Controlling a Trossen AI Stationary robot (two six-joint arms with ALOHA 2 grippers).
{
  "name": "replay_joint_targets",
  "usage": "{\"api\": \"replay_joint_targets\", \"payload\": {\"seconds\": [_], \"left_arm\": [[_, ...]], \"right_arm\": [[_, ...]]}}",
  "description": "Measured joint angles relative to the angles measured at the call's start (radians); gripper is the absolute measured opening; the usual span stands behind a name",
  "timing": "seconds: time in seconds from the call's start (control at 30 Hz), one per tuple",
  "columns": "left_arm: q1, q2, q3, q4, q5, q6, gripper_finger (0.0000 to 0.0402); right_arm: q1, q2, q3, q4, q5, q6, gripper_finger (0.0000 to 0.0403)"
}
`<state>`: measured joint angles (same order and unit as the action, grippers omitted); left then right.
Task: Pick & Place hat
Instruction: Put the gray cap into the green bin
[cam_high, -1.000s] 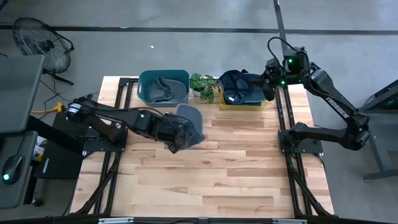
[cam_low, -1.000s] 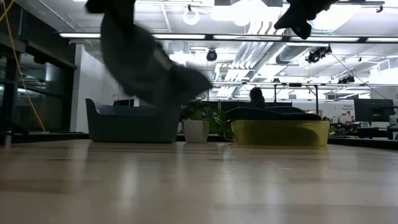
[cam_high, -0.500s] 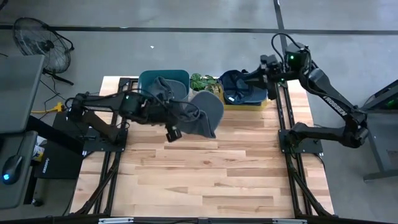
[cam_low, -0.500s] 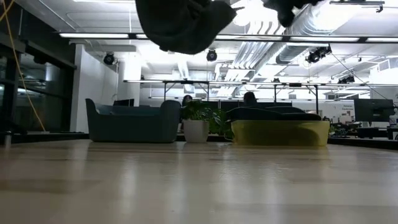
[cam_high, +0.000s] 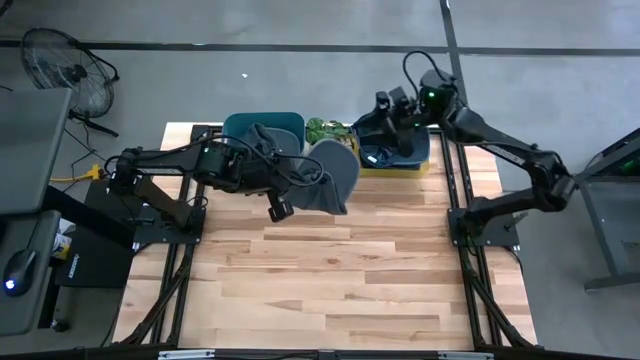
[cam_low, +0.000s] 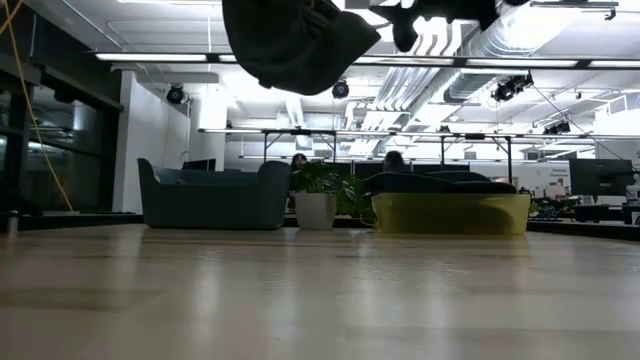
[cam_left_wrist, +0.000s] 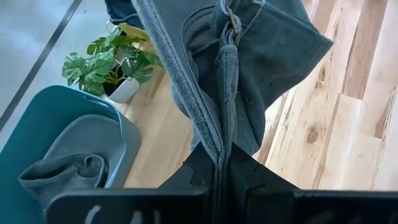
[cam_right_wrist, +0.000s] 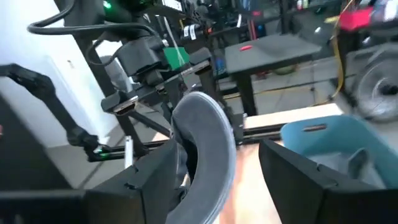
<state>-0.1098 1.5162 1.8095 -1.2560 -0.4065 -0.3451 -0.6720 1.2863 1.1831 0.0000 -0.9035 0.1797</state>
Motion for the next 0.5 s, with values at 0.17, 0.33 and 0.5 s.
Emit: {"api": "replay_joint_targets", "payload": {"seconds": [0.17, 0.33, 0.5], "left_arm": [[-0.001, 0.000, 0.000, 0.000, 0.000, 0.000, 0.0006], [-0.001, 0.000, 0.000, 0.000, 0.000, 0.000, 0.0006], [-0.002, 0.000, 0.000, -0.003, 0.005, 0.000, 0.0006]], "right_arm": [[0.031, 0.076, 0.000, 0.057, -0.057, 0.048, 0.0222], [0.070, 0.137, 0.000, 0.129, -0.086, 0.079, 0.0222], [0.087, 0.174, 0.000, 0.141, -0.091, 0.083, 0.0222]]}}
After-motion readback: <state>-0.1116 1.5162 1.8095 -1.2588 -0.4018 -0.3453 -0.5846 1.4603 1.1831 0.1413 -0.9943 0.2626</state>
